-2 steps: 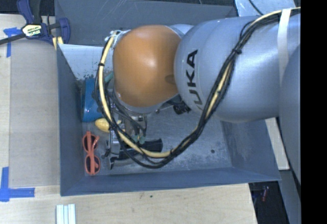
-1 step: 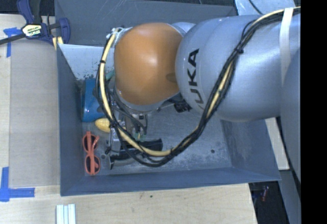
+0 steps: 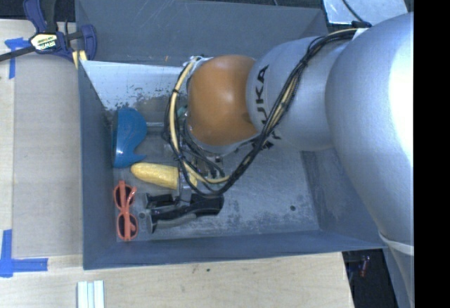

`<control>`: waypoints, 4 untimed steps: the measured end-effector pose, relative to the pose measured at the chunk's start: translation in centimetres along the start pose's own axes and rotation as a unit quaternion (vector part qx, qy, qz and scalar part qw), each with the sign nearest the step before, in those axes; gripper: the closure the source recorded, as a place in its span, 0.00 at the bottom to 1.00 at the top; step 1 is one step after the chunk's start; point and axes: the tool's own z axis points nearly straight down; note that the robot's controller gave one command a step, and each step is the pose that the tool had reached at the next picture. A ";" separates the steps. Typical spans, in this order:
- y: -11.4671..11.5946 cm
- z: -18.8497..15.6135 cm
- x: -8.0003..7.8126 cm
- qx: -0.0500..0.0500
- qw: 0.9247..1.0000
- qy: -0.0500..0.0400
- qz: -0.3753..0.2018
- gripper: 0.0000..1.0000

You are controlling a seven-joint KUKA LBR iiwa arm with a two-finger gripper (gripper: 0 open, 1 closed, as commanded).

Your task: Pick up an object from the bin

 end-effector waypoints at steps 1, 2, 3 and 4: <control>-1.2 -6.6 -0.3 -0.002 0.982 0.000 0.188 0.00; -0.8 2.1 -0.1 0.001 1.000 0.006 0.008 0.00; 1.0 1.9 -0.7 -0.003 0.961 -0.004 0.276 0.00; 2.0 1.5 -0.3 -0.001 0.992 -0.004 0.127 1.00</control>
Offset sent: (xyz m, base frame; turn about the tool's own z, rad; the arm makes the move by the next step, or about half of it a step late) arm 0.0018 -0.0081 -0.0205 0.0170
